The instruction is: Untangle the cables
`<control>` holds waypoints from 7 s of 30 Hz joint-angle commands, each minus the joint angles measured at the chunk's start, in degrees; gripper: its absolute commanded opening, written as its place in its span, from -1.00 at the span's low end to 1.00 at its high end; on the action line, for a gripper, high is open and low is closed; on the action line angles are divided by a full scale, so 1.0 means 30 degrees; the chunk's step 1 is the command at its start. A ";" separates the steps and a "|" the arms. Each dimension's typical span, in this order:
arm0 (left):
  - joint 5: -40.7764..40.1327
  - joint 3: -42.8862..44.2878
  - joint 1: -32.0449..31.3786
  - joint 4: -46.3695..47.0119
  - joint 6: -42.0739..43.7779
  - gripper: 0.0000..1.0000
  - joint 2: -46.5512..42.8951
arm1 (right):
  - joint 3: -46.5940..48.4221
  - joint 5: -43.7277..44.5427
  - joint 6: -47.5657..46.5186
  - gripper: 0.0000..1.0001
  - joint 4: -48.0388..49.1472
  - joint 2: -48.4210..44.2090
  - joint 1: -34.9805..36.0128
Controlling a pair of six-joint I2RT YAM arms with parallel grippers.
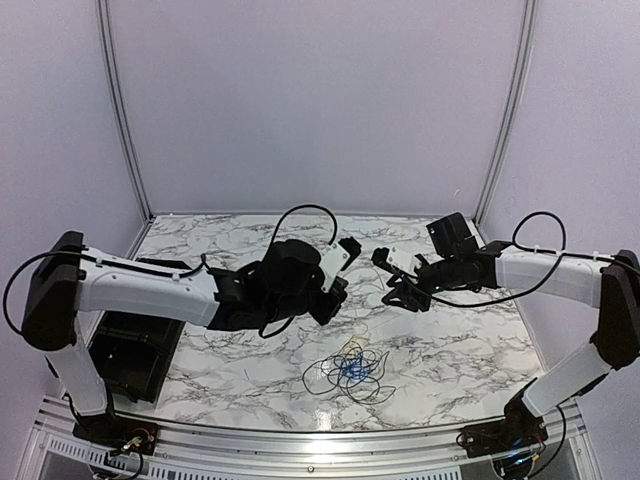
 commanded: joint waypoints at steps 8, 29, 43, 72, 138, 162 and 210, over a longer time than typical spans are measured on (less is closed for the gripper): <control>-0.5906 0.0229 0.2016 -0.9261 0.1565 -1.00 -0.6619 | -0.0192 0.1205 -0.0563 -0.03 0.0568 -0.0457 -0.0114; -0.8670 -0.2984 1.1740 -1.5510 -0.2684 -1.00 -1.1317 | -0.0282 0.1563 -0.1108 -0.03 0.0338 -0.0167 -0.0031; -0.7048 -0.4173 1.5241 -1.1831 -0.1303 -1.00 -0.6504 | -0.0242 0.1445 -0.1316 -0.04 0.0010 -0.0038 0.0055; -0.5862 -0.3454 1.6198 -1.4950 -0.0782 -1.00 -0.4034 | -0.0245 0.1870 -0.1766 -0.05 -0.0319 0.0404 0.0395; -0.1241 -0.4568 1.8248 -1.1543 -0.2552 0.40 -0.7166 | -0.0660 0.3880 -0.1891 -0.06 0.0416 0.0689 0.1263; 0.7370 -0.7237 0.6487 -0.5341 -0.3386 0.18 -1.2479 | -0.2083 0.3672 -0.2070 -0.24 -0.2834 -0.1879 -0.1540; 0.1868 -0.6270 0.3405 0.4023 -0.7359 0.31 -0.2784 | -0.0562 -0.3035 -0.2365 -0.36 -0.2758 0.1754 0.2919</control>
